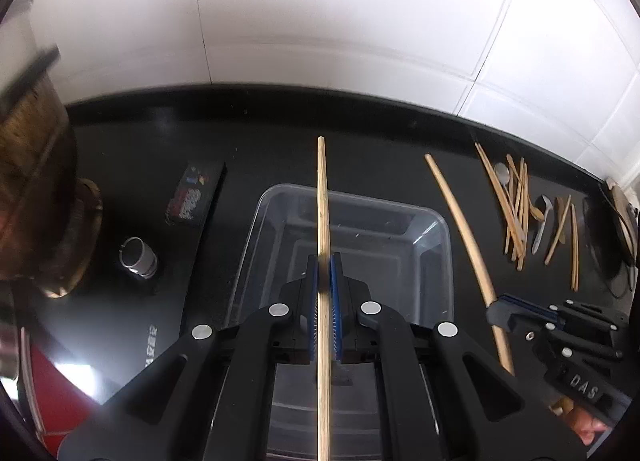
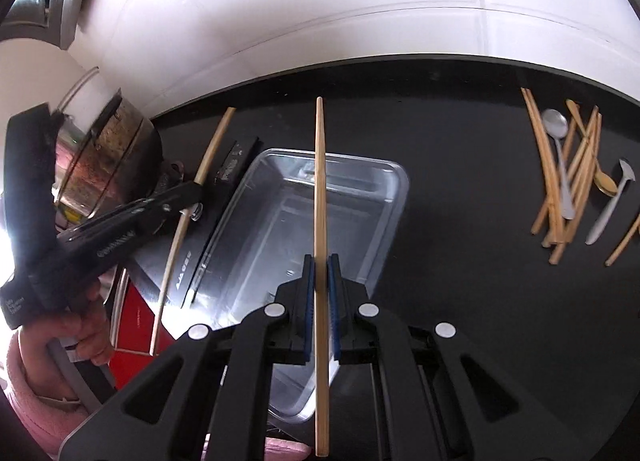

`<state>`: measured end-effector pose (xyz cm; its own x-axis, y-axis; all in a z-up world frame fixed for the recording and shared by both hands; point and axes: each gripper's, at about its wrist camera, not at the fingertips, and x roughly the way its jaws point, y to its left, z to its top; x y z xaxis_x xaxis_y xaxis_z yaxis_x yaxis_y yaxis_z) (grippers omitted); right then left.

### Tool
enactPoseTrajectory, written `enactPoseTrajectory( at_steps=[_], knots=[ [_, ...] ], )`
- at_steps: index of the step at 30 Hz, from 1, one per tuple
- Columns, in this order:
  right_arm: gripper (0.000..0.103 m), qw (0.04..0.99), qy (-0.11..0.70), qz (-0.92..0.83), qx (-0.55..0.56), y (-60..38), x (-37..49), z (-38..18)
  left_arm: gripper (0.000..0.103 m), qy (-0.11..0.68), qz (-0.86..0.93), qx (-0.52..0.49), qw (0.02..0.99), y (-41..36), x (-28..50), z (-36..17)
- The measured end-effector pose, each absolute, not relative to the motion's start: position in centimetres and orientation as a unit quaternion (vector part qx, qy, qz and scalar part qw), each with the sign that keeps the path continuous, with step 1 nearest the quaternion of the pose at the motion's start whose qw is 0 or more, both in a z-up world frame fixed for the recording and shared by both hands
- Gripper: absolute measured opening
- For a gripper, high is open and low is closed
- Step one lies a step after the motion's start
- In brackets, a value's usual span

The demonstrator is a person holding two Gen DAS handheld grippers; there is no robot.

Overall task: Organize utensils
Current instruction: 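Carry the held chopsticks in both grippers over the clear plastic bin, then open both grippers to drop the chopsticks into the bin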

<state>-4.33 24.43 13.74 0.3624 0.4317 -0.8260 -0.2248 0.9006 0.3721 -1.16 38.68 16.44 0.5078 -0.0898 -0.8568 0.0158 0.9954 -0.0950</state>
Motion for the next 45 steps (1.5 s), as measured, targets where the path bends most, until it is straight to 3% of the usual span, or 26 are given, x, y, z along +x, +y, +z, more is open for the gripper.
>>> enactPoseTrajectory(
  at_steps=[22, 34, 35, 36, 37, 38, 39, 45],
  knots=[
    [0.007, 0.834, 0.533, 0.110, 0.086, 32.7, -5.5, 12.8, 0.005, 0.502, -0.144, -0.042, 0.852, 44.1, 0.0, 14.0],
    [0.007, 0.825, 0.557, 0.079, 0.051, 32.5, -4.7, 10.2, 0.005, 0.556, -0.153, -0.060, 0.815, 42.9, 1.6, 10.2],
    [0.007, 0.821, 0.565, 0.080, 0.040, 32.6, -4.4, 9.6, 0.015, 0.568, -0.140, -0.062, 0.809, 43.1, 2.1, 9.7],
    [0.013, 0.816, 0.572, 0.081, 0.032, 32.5, -4.4, 9.1, 0.050, 0.579, -0.128, -0.065, 0.803, 43.4, 2.6, 9.3],
    [0.043, 0.817, 0.570, 0.079, 0.031, 32.2, -4.5, 9.2, 0.072, 0.582, -0.118, -0.075, 0.801, 43.8, 2.9, 9.3],
    [0.066, 0.824, 0.561, 0.076, 0.032, 31.8, -4.8, 9.6, 0.091, 0.567, -0.105, -0.096, 0.811, 44.7, 3.0, 10.0],
    [0.091, 0.835, 0.545, 0.067, 0.028, 31.2, -5.2, 10.2, 0.092, 0.553, -0.092, -0.102, 0.822, 45.3, 3.1, 10.7],
    [0.096, 0.874, 0.482, -0.030, -0.047, 24.6, -6.9, 12.5, 0.097, 0.492, -0.044, -0.048, 0.868, 45.0, 4.3, 14.3]
  ],
)
